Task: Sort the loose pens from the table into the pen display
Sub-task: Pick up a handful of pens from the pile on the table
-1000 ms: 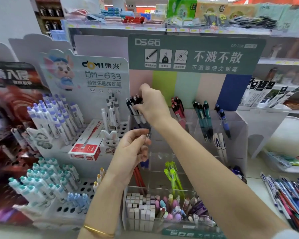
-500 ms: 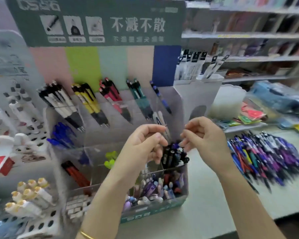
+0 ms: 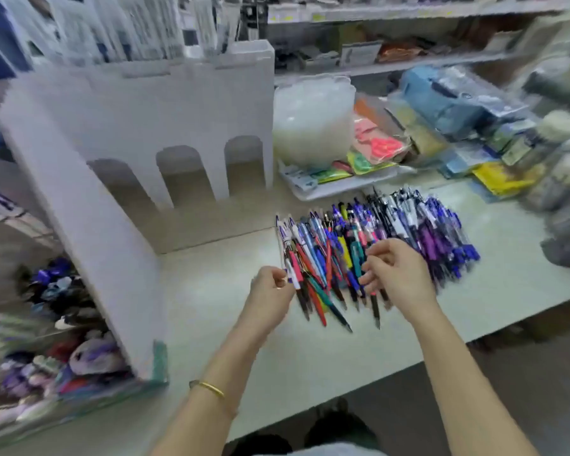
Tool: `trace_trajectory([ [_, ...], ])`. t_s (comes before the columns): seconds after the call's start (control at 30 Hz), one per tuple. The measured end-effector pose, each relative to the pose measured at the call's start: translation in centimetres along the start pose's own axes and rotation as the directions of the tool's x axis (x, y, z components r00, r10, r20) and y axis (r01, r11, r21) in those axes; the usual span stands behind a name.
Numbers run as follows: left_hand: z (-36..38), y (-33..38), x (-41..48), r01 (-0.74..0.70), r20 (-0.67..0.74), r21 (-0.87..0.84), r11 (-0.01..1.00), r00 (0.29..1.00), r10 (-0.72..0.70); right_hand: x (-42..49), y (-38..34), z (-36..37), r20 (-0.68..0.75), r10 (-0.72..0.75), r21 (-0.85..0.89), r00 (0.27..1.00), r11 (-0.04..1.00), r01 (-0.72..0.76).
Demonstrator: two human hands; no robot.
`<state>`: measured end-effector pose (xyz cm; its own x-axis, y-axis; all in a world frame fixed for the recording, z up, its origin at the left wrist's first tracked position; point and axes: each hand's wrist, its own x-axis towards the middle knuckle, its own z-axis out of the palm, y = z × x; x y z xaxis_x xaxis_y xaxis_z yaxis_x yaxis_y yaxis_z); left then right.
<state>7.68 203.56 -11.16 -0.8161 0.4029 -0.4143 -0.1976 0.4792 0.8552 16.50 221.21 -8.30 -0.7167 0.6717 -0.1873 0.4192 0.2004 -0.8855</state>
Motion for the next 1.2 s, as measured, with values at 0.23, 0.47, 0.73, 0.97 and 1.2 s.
trace_trajectory([
  [0.23, 8.4, -1.9, 1.3, 0.087, -0.384, 0.277, 0.957, 0.923, 0.027, 5.1, 1.4, -0.5, 0.314, -0.009, -0.069, 0.949, 0.997, 0.032],
  [0.47, 10.5, -0.8, 2.2, 0.204, -0.505, 0.446, 0.871, 0.861, 0.057, 7.1, 0.7, 0.5, 0.414, -0.099, 0.003, 0.905, 0.994, 0.107],
  [0.73, 10.4, -1.4, 3.0, 0.190, -0.561, 0.378, 0.906, 0.825, 0.062, 8.1, 0.8, 0.5, 0.440, -0.113, 0.008, 0.891, 0.993, 0.122],
  [0.97, 8.4, -2.5, 4.4, 0.166, -0.564, 0.457, 0.874, 0.814, 0.141, 9.1, 0.4, 0.5, 0.446, -0.118, -0.005, 0.887, 0.991, 0.135],
  [1.2, 6.6, -2.5, 7.1, 0.237, -0.481, 0.698, 0.676, 0.854, 0.197, 9.8, -0.3, 1.3, 0.450, -0.113, 0.016, 0.886, 0.993, 0.118],
])
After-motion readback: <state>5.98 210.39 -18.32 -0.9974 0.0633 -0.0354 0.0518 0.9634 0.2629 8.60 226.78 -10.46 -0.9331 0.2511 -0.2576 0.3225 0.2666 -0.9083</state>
